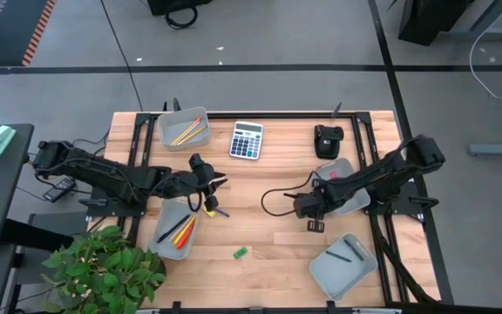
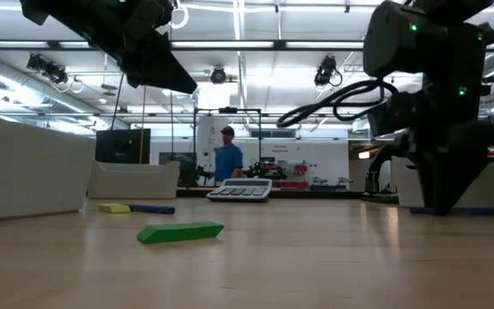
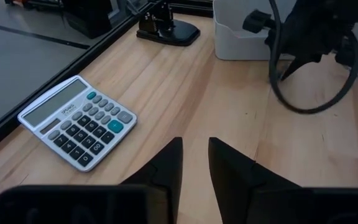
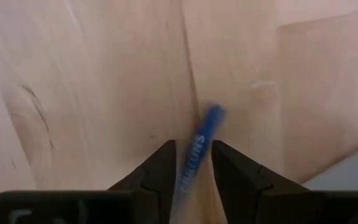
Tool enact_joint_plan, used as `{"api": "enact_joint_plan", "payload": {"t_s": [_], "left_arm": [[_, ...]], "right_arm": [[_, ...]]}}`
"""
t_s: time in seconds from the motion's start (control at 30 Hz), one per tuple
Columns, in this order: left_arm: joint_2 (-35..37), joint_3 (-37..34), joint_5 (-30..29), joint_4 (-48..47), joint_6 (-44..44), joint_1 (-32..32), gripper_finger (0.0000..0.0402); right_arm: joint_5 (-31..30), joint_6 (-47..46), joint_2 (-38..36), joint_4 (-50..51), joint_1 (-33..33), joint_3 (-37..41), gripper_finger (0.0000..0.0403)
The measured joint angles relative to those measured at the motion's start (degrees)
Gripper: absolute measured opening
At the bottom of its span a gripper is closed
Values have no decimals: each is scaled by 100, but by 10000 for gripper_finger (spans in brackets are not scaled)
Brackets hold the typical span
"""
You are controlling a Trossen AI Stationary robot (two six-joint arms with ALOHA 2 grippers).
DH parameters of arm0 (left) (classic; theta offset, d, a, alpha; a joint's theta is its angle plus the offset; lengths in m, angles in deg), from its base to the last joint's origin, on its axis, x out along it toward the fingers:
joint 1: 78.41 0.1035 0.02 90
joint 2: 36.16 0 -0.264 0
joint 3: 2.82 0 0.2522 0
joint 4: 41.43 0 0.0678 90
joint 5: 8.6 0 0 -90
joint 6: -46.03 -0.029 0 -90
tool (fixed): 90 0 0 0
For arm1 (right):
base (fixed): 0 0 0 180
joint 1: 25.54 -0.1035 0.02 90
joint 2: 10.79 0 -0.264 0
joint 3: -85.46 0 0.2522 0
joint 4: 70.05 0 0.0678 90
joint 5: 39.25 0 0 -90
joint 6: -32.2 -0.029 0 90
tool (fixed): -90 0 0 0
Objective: Sort crayons/erasers/pens/pencils in bins
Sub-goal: Put the right blue crayon into the bottom right gray bin
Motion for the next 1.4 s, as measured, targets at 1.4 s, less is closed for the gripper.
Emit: {"api": "enact_joint_plan", "payload": {"t_s": [1.4], "left_arm": [[0,0,15,-28,-44,-11,86]], "right_arm": [[114,-149,503,447,2,-449,80]]}}
